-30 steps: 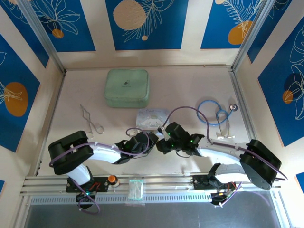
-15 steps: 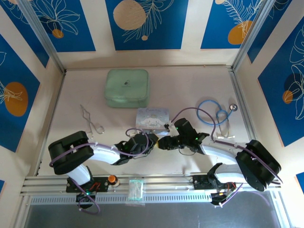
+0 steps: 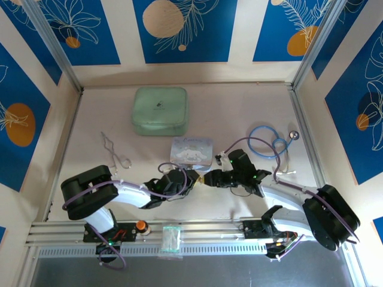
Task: Unlock the padlock with the key
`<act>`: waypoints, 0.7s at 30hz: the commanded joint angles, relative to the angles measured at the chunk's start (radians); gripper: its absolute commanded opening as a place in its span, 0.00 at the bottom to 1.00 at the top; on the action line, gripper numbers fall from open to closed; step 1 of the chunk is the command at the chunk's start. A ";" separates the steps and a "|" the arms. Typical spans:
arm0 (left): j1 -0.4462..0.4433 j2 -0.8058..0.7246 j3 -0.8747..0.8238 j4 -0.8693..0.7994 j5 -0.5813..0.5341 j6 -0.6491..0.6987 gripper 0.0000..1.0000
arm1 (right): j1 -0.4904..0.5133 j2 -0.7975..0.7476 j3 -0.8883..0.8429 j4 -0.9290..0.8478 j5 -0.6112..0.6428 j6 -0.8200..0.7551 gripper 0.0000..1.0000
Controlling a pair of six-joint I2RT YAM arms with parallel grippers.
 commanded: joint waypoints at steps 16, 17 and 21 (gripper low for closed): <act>-0.004 -0.060 0.016 -0.262 0.027 0.193 0.00 | -0.004 -0.136 0.022 -0.205 0.276 0.035 0.58; -0.001 -0.063 0.022 -0.294 0.035 0.215 0.00 | -0.005 -0.140 0.023 -0.205 0.287 0.038 0.58; 0.026 -0.079 0.048 -0.446 0.077 0.327 0.00 | -0.009 -0.123 0.043 -0.199 0.310 0.057 0.58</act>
